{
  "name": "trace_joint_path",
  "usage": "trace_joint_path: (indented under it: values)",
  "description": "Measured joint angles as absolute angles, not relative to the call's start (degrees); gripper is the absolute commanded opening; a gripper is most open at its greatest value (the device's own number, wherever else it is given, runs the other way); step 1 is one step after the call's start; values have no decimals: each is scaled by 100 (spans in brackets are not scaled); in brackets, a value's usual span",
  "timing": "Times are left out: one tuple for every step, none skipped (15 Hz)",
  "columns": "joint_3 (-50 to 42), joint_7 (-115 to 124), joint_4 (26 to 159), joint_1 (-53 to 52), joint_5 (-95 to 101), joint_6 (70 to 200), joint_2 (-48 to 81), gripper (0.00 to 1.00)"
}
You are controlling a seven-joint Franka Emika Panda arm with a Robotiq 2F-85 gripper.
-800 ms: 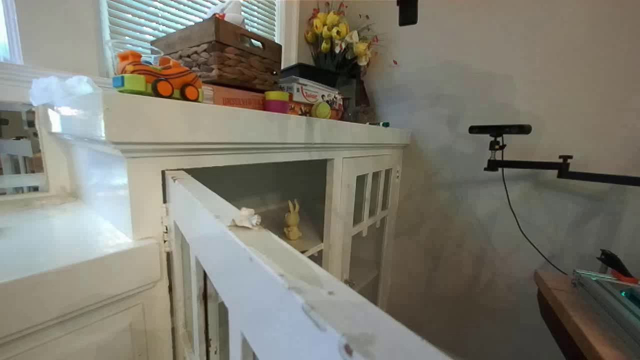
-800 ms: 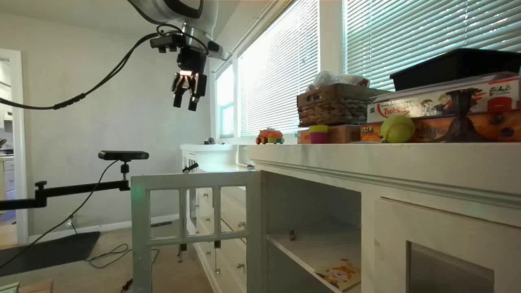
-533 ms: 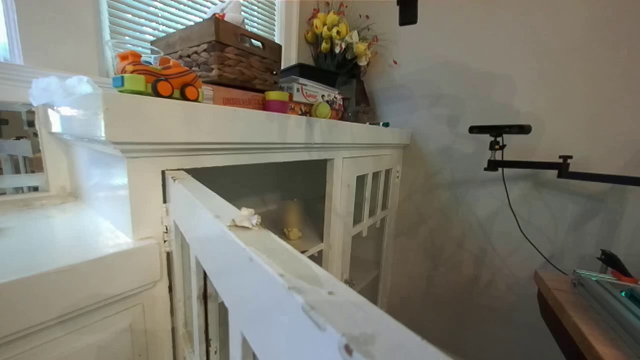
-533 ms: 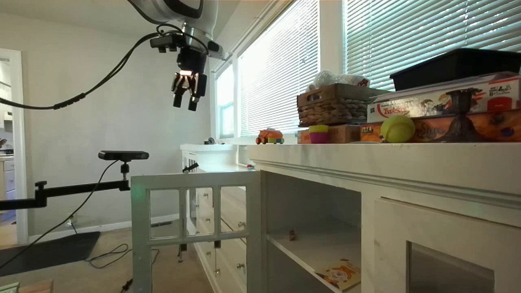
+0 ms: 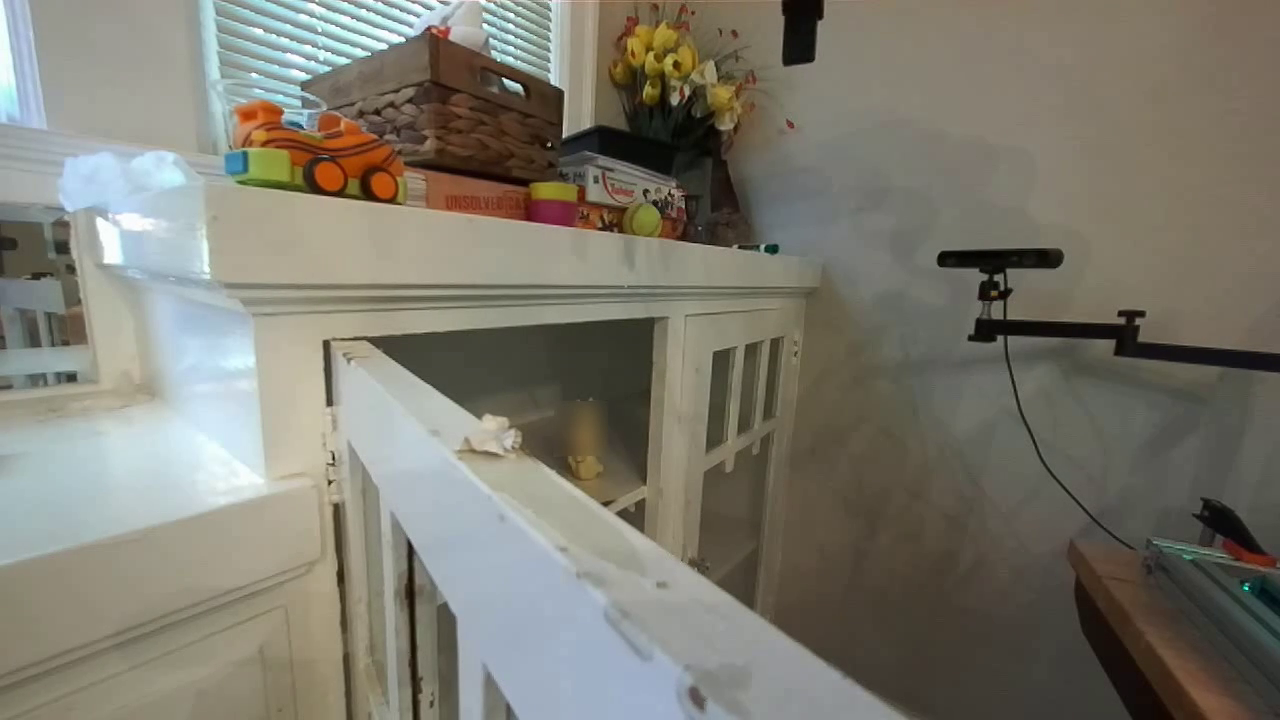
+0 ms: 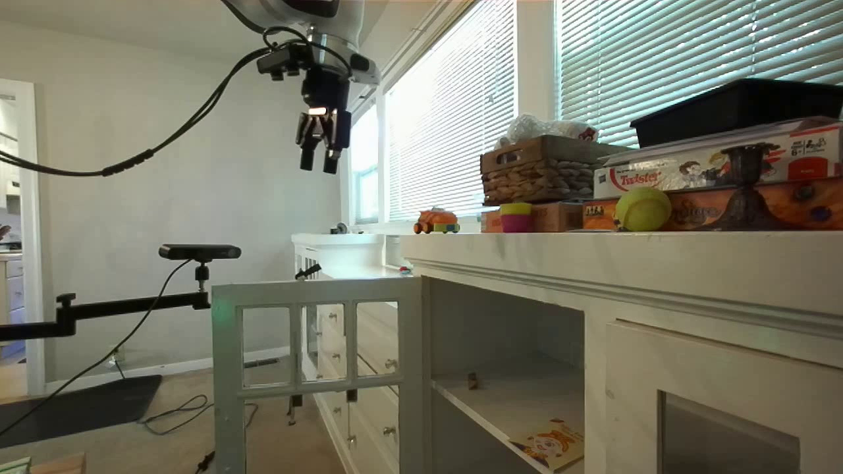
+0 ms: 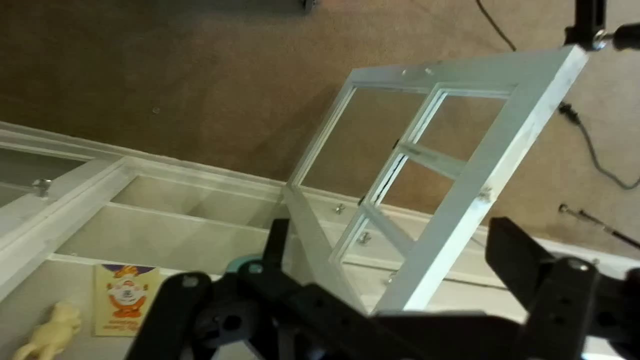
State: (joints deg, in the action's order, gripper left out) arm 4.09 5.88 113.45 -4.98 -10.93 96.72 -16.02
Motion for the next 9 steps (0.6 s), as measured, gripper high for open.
trace_joint_path:
  values:
    - [332,657,11309,-353,-1000,9738,-1609,100]
    - [240,715,11272,-207,-923,9810,-1615,100]
    - [147,762,11226,-66,-830,9888,-1616,100]
    - [61,775,11176,66,-730,9965,-1616,100]
    - [-25,775,11115,181,-610,10045,-1613,100]
    - [-100,773,11047,273,-477,10110,-1604,100]
    - [-158,761,10967,352,-293,10151,-1588,100]
    - [-201,740,10880,417,-88,10182,-1563,100]
    - [-241,701,10791,463,98,10209,-1530,100]
